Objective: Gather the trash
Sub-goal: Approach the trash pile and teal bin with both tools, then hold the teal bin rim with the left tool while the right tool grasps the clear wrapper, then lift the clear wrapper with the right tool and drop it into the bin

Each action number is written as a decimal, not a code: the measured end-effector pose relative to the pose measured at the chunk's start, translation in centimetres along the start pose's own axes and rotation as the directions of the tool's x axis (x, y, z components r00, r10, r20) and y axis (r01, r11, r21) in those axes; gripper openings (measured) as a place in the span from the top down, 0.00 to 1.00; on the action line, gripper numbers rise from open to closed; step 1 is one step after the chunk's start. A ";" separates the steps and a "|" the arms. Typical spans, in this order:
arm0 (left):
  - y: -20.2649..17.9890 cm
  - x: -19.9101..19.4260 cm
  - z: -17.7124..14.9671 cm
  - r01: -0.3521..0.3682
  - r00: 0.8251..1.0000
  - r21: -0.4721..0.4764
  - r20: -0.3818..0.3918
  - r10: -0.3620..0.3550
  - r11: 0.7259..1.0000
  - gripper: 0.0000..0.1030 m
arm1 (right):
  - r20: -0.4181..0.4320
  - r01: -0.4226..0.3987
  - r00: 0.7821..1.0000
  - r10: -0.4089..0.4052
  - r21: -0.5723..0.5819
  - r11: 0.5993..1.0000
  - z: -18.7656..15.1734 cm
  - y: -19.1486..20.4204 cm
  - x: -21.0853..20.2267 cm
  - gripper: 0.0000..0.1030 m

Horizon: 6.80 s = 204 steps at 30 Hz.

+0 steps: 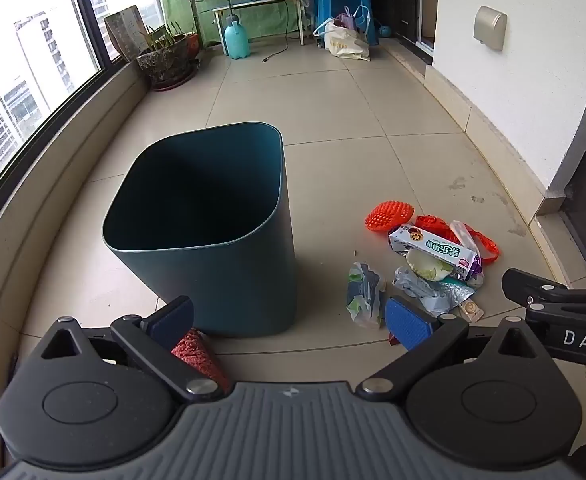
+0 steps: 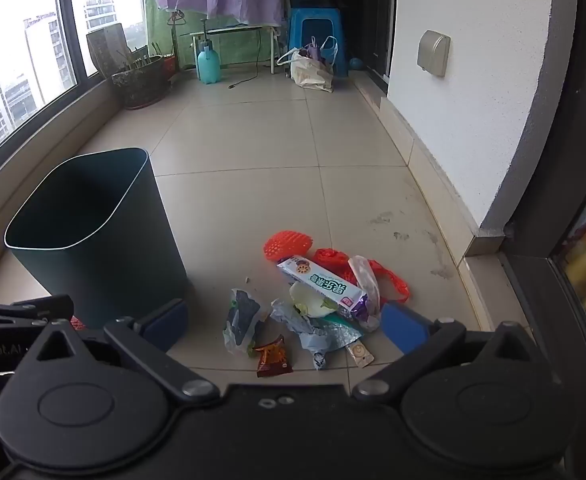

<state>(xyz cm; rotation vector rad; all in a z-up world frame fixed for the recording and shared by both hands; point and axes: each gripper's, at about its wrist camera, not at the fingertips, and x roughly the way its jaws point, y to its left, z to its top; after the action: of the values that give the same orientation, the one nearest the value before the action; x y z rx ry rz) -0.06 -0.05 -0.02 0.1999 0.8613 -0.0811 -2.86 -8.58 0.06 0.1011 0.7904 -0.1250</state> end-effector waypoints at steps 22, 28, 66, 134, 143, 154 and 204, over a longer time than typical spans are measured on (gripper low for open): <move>0.4 -0.1 0.1 0.008 1.000 -0.026 0.005 -0.008 1.000 0.00 | 0.002 -0.005 1.000 0.005 0.006 1.000 -0.2 0.0 0.0 0.00; 0.3 -0.1 0.1 -0.002 1.000 -0.022 0.012 0.002 1.000 0.00 | 0.007 -0.005 1.000 0.005 0.012 1.000 0.1 -0.1 -0.3 0.00; 0.2 -0.5 0.4 -0.004 0.999 -0.031 0.031 0.005 1.000 0.00 | 0.018 -0.008 1.000 0.008 0.018 1.000 -0.1 -0.1 -0.3 0.00; 20.4 21.4 6.3 -0.247 0.947 -0.144 -0.244 0.207 0.958 0.01 | -0.212 -0.044 0.977 0.013 -0.142 0.989 6.5 -3.4 23.1 0.09; 18.8 22.4 4.9 -0.238 0.941 -0.075 -0.265 0.211 0.968 0.18 | -0.365 -0.245 0.914 0.177 -0.149 0.958 1.4 1.9 28.1 0.20; 19.2 21.0 3.4 -0.224 0.937 -0.102 -0.296 0.185 0.969 0.65 | -0.451 -0.182 0.889 0.082 -0.182 0.966 -2.3 7.8 33.2 0.43; 16.5 18.4 4.4 -0.161 0.933 -0.080 -0.338 0.125 0.984 0.86 | -0.369 -0.380 0.892 0.261 -0.301 0.874 12.2 23.5 20.4 0.99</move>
<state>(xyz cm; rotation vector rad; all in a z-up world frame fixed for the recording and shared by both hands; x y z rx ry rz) 17.67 15.39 -8.88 0.1781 1.1818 0.1396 23.39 11.40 -4.91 -0.1055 1.0969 0.3721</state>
